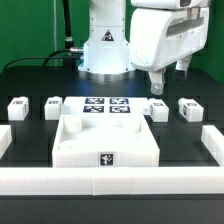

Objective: Assemble square table

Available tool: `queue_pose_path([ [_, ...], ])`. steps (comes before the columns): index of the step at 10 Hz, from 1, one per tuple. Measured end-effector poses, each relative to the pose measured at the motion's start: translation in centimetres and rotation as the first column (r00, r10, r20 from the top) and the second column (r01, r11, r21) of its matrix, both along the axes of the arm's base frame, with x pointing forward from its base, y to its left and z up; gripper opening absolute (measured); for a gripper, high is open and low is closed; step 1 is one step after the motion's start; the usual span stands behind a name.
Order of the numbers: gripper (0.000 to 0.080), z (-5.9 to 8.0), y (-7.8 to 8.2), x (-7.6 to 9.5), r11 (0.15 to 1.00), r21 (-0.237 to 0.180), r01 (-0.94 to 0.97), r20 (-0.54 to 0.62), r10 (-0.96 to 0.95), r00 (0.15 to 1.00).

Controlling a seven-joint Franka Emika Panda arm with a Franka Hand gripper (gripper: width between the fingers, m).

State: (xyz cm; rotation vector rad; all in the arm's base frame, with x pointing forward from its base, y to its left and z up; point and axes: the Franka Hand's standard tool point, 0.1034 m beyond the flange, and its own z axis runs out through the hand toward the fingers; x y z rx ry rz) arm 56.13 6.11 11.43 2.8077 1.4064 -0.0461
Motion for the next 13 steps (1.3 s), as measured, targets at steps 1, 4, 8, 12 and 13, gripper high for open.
queue_pose_path([
  [1,0.065,0.0,0.0,0.0,1.0,0.0,0.0,0.0,0.0,1.0],
  [4,0.065,0.0,0.0,0.0,1.0,0.0,0.0,0.0,0.0,1.0],
  [8,0.065,0.0,-3.9,-1.2,0.95,-0.006,-0.312,0.034,0.312,0.949],
  [12,0.065,-0.2,-4.3,-1.3,0.815,-0.022,-0.58,0.018,0.58,0.814],
  [13,0.065,-0.5,-4.9,-1.6,0.723,-0.023,-0.691,0.01,0.691,0.723],
])
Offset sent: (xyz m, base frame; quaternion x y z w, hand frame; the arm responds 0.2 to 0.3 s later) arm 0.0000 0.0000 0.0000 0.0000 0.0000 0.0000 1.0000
